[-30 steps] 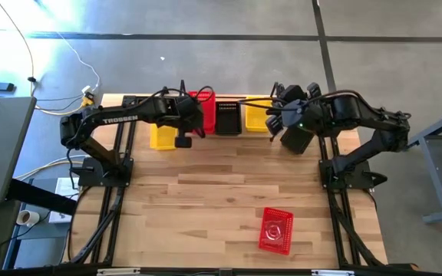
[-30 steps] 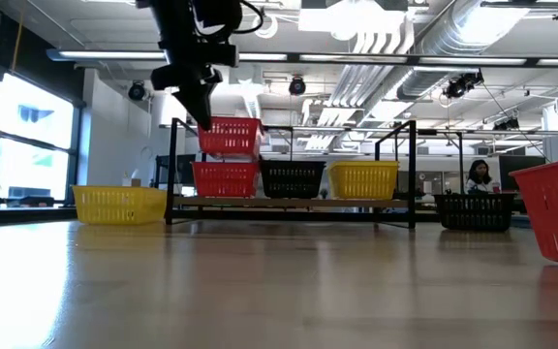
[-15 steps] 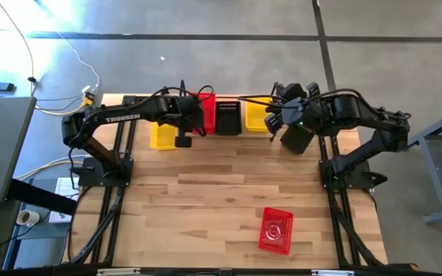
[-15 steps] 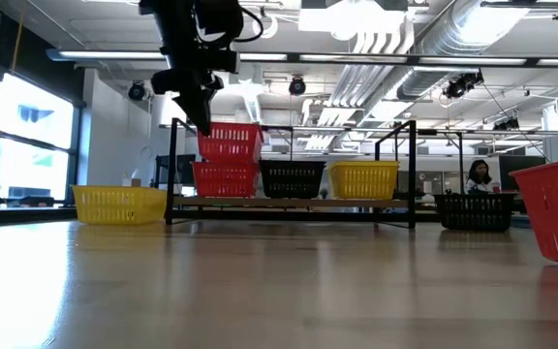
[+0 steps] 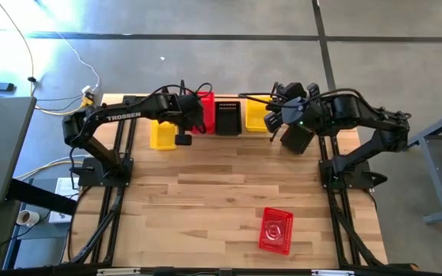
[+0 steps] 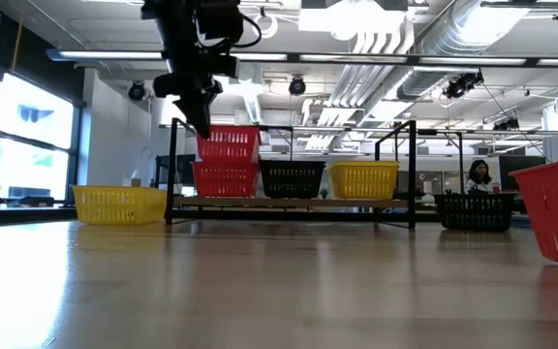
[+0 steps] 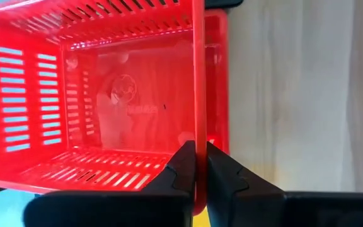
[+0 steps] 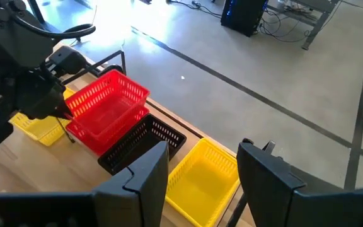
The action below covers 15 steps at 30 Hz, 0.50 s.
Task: Stack baskets on shelf by color
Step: Stack the bottom red bin on the red bin on the shelf
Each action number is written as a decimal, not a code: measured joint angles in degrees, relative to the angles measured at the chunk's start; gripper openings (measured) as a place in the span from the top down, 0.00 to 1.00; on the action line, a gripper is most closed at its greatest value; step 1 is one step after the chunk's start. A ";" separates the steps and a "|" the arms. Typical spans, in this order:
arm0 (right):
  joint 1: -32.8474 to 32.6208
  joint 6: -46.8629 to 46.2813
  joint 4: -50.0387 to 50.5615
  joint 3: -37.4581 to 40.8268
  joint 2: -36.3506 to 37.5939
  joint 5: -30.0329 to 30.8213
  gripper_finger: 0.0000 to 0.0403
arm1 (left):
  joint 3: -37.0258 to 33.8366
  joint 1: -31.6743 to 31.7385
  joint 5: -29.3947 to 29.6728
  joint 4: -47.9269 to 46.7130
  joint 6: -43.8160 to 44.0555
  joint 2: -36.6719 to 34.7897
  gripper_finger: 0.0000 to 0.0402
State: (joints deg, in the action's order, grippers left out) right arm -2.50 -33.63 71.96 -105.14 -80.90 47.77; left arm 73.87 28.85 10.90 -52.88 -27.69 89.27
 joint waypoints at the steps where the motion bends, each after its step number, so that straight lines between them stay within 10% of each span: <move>1: 0.00 0.00 0.00 0.00 0.00 -0.01 0.58 | 0.00 0.09 0.31 0.00 0.01 0.00 0.97; 15: 0.00 -1.09 -0.01 0.00 0.00 -0.48 0.58 | 0.00 0.06 1.06 0.37 -1.04 0.00 0.87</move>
State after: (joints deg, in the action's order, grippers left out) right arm -2.50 -34.72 71.96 -105.14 -80.90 47.29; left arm 73.87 28.91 11.96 -52.51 -28.73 89.27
